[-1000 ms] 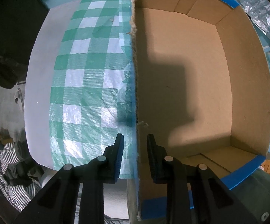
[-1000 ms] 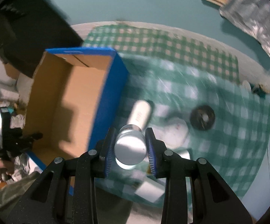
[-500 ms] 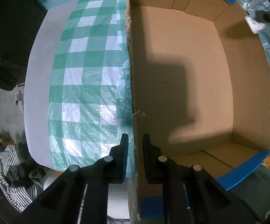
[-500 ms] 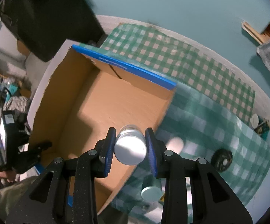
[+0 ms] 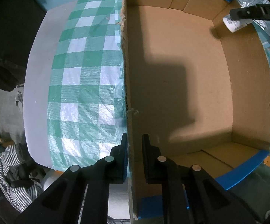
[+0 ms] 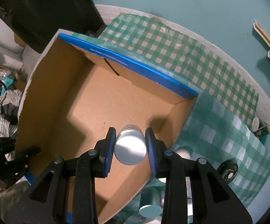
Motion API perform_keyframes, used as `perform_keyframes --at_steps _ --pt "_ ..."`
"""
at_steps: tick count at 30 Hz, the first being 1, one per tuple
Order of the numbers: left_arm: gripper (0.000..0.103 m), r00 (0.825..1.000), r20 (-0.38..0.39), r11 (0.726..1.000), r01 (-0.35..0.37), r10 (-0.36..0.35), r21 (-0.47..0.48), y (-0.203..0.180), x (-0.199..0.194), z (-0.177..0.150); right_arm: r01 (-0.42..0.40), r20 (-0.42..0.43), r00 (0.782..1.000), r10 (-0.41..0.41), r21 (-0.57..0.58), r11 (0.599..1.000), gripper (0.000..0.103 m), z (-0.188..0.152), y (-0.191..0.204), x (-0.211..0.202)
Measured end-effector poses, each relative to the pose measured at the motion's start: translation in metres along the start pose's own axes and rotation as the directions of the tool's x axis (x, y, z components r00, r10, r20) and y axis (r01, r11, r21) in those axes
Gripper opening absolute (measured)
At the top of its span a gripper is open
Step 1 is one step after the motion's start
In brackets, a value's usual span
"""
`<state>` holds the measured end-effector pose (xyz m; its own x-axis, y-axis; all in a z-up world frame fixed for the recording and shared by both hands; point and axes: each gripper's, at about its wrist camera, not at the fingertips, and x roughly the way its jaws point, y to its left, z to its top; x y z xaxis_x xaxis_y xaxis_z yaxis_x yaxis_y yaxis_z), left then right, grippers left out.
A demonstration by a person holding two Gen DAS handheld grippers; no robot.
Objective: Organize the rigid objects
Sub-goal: 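Lift the pill bottle with the right tool, lower it into the box, open, then move the right tool back to the table and grasp the green metal tin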
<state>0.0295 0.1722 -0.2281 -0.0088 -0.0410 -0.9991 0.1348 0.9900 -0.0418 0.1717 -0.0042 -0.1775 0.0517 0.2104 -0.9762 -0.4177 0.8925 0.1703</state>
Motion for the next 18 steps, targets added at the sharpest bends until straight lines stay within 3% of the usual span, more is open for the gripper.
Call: perform_keyframes --at_steps 5,9,18 --pt "0.014 1.0 -0.001 1.0 -0.007 0.007 0.008 0.001 0.002 -0.001 0.009 0.018 1.0 -0.009 0.005 1.0 0.033 0.001 -0.002 -0.003" --pt "0.014 1.0 -0.003 1.0 -0.008 0.008 0.007 0.003 0.001 0.0 0.016 0.042 0.999 -0.017 0.007 1.0 0.052 0.001 -0.002 -0.011" --pt "0.014 1.0 0.0 1.0 -0.005 0.005 0.015 0.005 0.0 0.001 0.033 0.084 0.996 -0.034 0.02 0.999 0.066 -0.01 -0.001 -0.04"
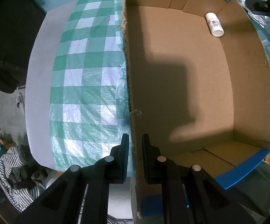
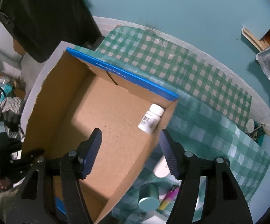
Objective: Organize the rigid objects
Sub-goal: 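Move the right tool back to the table and grasp the green metal tin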
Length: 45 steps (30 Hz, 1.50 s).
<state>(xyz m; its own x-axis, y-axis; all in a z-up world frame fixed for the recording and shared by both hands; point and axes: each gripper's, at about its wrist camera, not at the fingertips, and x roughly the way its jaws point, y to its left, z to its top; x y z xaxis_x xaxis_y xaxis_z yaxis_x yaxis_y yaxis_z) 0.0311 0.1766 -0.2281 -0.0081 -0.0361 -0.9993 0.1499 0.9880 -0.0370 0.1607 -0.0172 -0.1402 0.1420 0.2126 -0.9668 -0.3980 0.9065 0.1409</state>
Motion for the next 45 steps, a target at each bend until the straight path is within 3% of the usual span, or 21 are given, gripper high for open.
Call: perform_keyframes --at_steps 9,17,28,45 --pt "0.014 1.0 0.009 1.0 -0.004 0.004 0.006 -0.003 -0.004 0.0 0.029 0.017 0.999 -0.029 0.012 1.0 0.066 -0.027 -0.009 -0.026" --pt "0.014 1.0 0.013 1.0 -0.005 0.005 0.004 0.0 -0.007 -0.001 0.036 -0.016 0.999 -0.035 0.086 0.996 0.066 -0.065 -0.029 -0.028" --pt "0.014 1.0 0.007 1.0 0.001 -0.001 0.002 0.005 -0.007 -0.004 0.026 -0.089 0.996 -0.013 0.147 0.989 0.066 -0.114 -0.044 -0.003" --pt "0.014 1.0 0.02 1.0 0.01 -0.01 -0.016 0.016 -0.007 -0.01 0.054 -0.159 0.986 -0.047 0.042 0.998 0.066 -0.14 -0.031 0.046"
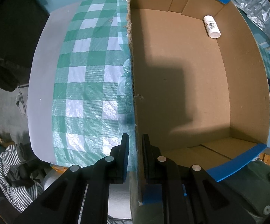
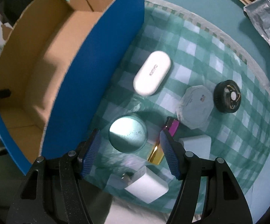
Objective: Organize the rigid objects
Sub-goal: 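Move the right tool back to the table and grasp the green metal tin, then carry the green tin into the box with the right tool and release it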
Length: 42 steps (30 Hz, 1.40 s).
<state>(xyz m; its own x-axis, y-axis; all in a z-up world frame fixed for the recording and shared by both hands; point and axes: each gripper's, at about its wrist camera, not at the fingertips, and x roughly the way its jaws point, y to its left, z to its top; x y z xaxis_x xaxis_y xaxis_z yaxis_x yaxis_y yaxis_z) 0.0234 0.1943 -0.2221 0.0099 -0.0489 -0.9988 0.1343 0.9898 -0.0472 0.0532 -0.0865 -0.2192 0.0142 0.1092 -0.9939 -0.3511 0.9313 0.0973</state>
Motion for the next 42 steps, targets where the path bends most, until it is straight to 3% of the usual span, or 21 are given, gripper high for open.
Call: perform_keyframes --at_steps 5,10,26,42 --pt "0.012 1.0 0.002 1.0 -0.002 0.002 0.002 0.0 0.001 -0.001 -0.002 0.001 1.0 0.002 0.006 1.0 0.064 0.0 -0.002 0.012" --pt "0.006 1.0 0.0 1.0 -0.003 0.003 0.005 -0.005 0.002 -0.001 -0.029 -0.008 1.0 0.03 0.023 0.999 0.047 0.002 -0.002 0.023" --pt "0.004 1.0 -0.003 1.0 0.005 -0.005 -0.013 0.001 0.001 0.001 -0.024 0.02 1.0 0.023 0.04 0.999 0.044 0.005 -0.004 0.017" --pt "0.005 1.0 -0.004 1.0 0.018 -0.018 -0.024 0.006 0.001 0.001 -0.024 0.071 0.997 0.021 0.034 0.999 0.044 0.014 -0.004 -0.033"
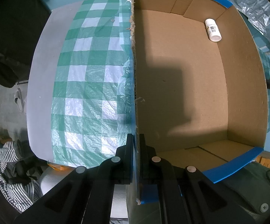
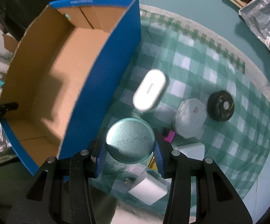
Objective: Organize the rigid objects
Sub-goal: 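Carry the green tin into the box with the right tool and release it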
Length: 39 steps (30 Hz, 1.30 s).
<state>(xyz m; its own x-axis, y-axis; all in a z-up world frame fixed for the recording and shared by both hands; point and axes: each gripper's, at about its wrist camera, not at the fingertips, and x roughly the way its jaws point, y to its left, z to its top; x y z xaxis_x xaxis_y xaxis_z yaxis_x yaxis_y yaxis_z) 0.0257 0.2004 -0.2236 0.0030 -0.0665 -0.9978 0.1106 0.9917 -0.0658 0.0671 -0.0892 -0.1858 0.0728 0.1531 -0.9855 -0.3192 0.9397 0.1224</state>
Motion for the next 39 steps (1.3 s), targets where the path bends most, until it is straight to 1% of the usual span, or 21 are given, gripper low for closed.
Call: perform_keyframes --at_steps 9,13,20,24,30,39 --pt "0.005 1.0 0.001 1.0 -0.004 0.004 0.005 -0.001 0.0 -0.001 -0.002 0.025 1.0 0.003 -0.012 1.0 0.044 0.022 0.008 -0.028" --pt "0.005 1.0 0.001 1.0 -0.006 0.006 0.008 -0.001 0.001 -0.001 -0.021 0.04 0.999 0.021 -0.016 1.0 0.044 0.032 0.009 -0.041" --pt "0.004 1.0 0.003 1.0 -0.009 0.009 0.014 -0.002 0.002 -0.002 -0.013 0.068 0.998 0.018 -0.061 0.998 0.044 0.053 0.017 -0.056" --pt "0.005 1.0 0.002 1.0 -0.01 0.01 0.016 -0.002 0.002 -0.002 -0.027 0.082 0.996 0.033 -0.081 0.996 0.044 0.065 0.024 -0.062" --pt "0.005 1.0 0.0 1.0 -0.012 0.012 0.02 -0.004 0.002 -0.001 -0.032 0.091 0.995 0.043 -0.119 0.992 0.044 0.086 0.037 -0.062" --pt "0.005 1.0 -0.004 1.0 -0.014 0.014 0.026 -0.004 0.002 0.0 -0.044 0.048 0.997 0.053 -0.169 0.985 0.044 0.112 0.058 -0.037"
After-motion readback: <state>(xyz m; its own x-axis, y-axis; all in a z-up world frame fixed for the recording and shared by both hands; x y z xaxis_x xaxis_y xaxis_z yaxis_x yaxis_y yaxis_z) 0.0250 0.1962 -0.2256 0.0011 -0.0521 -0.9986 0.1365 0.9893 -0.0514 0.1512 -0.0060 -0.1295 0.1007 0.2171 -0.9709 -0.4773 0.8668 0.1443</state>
